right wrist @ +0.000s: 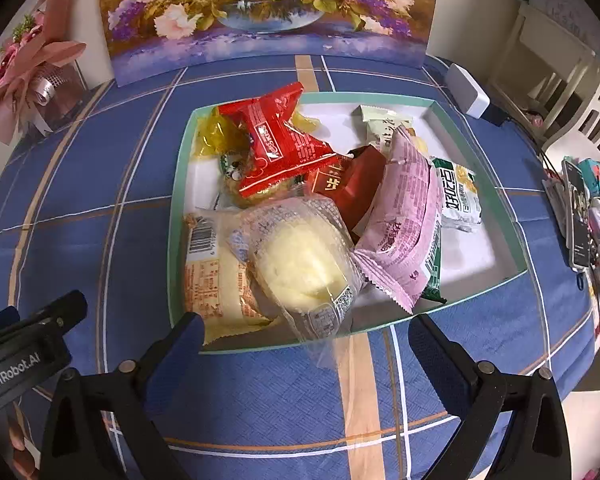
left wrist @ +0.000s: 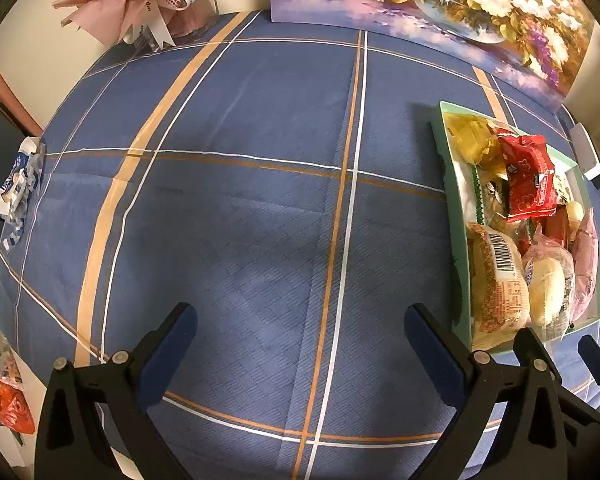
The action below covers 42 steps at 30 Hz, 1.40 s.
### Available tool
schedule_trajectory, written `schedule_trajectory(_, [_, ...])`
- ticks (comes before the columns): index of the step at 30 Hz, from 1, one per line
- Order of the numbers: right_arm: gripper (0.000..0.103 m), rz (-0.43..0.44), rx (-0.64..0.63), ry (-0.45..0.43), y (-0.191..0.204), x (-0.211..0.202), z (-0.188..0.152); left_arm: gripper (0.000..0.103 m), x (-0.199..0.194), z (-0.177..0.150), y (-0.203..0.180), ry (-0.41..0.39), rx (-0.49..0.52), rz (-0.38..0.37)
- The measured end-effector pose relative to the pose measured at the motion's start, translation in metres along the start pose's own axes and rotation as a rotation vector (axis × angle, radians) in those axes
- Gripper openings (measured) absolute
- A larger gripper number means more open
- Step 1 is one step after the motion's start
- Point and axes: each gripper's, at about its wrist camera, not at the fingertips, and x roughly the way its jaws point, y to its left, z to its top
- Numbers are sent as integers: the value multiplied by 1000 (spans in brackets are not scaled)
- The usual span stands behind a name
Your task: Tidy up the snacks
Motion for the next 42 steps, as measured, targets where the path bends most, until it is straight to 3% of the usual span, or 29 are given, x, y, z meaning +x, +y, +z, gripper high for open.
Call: schedule_trajectory(42, [103, -3, -1, -37, 0, -10, 0, 103, -19, 2, -3, -72, 19, 2])
